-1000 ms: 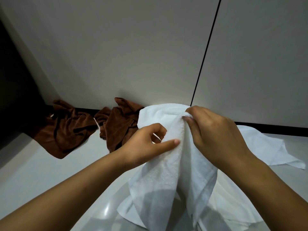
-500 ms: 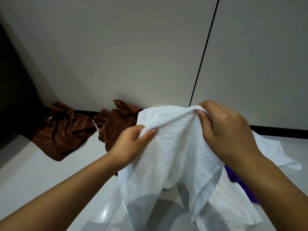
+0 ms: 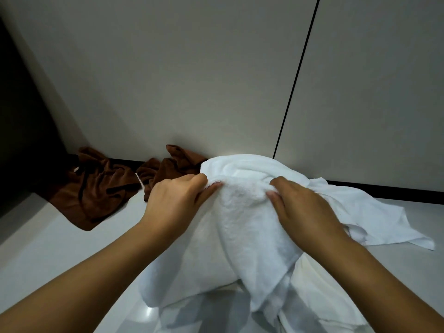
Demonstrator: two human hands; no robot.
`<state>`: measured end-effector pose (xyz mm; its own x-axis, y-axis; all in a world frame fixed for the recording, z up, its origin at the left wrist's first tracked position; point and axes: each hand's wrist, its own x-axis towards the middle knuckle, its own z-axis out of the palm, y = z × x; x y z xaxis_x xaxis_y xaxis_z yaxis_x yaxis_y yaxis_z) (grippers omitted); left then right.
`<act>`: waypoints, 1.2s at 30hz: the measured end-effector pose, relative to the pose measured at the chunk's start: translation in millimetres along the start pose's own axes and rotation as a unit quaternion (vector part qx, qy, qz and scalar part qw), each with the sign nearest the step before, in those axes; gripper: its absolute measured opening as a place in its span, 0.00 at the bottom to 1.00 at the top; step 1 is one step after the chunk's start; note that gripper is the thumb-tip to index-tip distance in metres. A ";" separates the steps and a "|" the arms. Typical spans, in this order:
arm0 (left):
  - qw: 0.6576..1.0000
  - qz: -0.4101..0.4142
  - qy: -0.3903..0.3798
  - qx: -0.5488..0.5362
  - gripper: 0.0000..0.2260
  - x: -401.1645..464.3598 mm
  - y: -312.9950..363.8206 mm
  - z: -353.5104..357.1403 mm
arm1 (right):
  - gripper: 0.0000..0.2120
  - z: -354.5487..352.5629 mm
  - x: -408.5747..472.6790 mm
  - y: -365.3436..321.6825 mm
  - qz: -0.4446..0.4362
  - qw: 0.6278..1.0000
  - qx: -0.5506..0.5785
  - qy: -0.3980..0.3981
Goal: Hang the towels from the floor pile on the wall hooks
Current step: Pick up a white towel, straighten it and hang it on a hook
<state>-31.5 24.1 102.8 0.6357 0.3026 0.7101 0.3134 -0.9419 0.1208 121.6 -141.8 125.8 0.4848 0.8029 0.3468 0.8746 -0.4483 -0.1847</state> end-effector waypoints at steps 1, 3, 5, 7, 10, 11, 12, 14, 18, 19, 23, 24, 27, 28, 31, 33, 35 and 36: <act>1.000 0.013 0.006 0.010 0.21 1.0 -0.1 -0.1 | 0.12 2.2 -0.6 -4.5 -0.004 1.000 0.012 -0.012; 0.999 0.037 0.016 0.027 0.20 3.2 0.8 -1.1 | 0.16 6.8 -1.1 -14.1 -0.024 0.999 0.018 -0.029; 0.997 0.061 0.025 0.043 0.19 4.9 3.4 -1.3 | 0.17 14.9 -0.4 -21.8 -0.043 0.997 0.033 -0.051; 0.995 0.076 0.031 0.052 0.18 5.6 6.8 -0.5 | 0.11 22.2 0.4 -30.5 -0.051 0.993 0.094 -0.053; 0.995 0.074 0.040 0.055 0.18 7.5 8.7 -0.1 | 0.15 33.4 5.0 -38.3 -0.005 0.977 0.211 -0.035; 0.995 0.070 0.043 0.057 0.19 8.1 8.0 -0.3 | 0.15 35.1 6.4 -39.7 0.022 0.969 0.243 -0.025; 0.995 0.066 0.045 0.058 0.20 8.3 6.8 -0.4 | 0.14 36.2 7.9 -40.2 0.040 0.963 0.266 -0.010; 0.996 0.053 0.043 0.061 0.20 7.2 2.6 0.6 | 0.12 33.4 9.0 -39.7 0.032 0.964 0.261 0.029; 0.997 0.020 0.041 0.059 0.25 2.3 -7.3 2.9 | 0.12 31.9 9.0 -36.5 -0.033 0.988 0.140 0.052; 0.997 0.023 0.037 0.058 0.26 0.4 -9.1 4.0 | 0.12 32.5 9.1 -36.4 -0.051 0.991 0.103 0.063; 0.997 0.051 0.002 0.061 0.28 -8.5 -13.7 11.6 | 0.16 46.4 10.6 -24.2 -0.144 0.976 -0.040 0.157; 0.996 0.057 -0.007 0.064 0.29 -11.6 -14.4 14.8 | 0.17 51.4 10.1 -19.8 -0.162 0.972 -0.061 0.160; 0.994 0.073 -0.033 0.069 0.30 -20.9 -17.6 30.2 | 0.17 69.2 8.0 -5.5 -0.193 0.964 -0.098 0.156; 0.994 0.078 -0.041 0.069 0.30 -22.9 -18.6 35.6 | 0.18 74.5 8.3 -1.8 -0.197 0.963 -0.106 0.153; 0.992 0.083 -0.056 0.074 0.29 -24.3 -20.4 51.9 | 0.19 91.8 12.6 9.1 -0.204 0.960 -0.120 0.150; 0.991 0.080 -0.074 0.080 0.27 -21.8 -21.0 60.8 | 0.19 98.1 17.6 14.4 -0.200 0.960 -0.127 0.150; 0.989 0.078 -0.096 0.079 0.26 -17.8 -23.0 74.2 | 0.19 105.0 23.6 20.9 -0.193 0.961 -0.134 0.143; 0.989 0.077 -0.104 0.077 0.28 -16.0 -24.6 82.2 | 0.19 107.9 26.9 23.7 -0.190 0.963 -0.136 0.133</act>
<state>8.6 54.4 31.3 0.8111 0.1958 0.5512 0.2954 -0.9505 -0.0969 156.1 -88.5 31.5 0.0784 0.8162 0.5725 0.9366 -0.2571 0.2382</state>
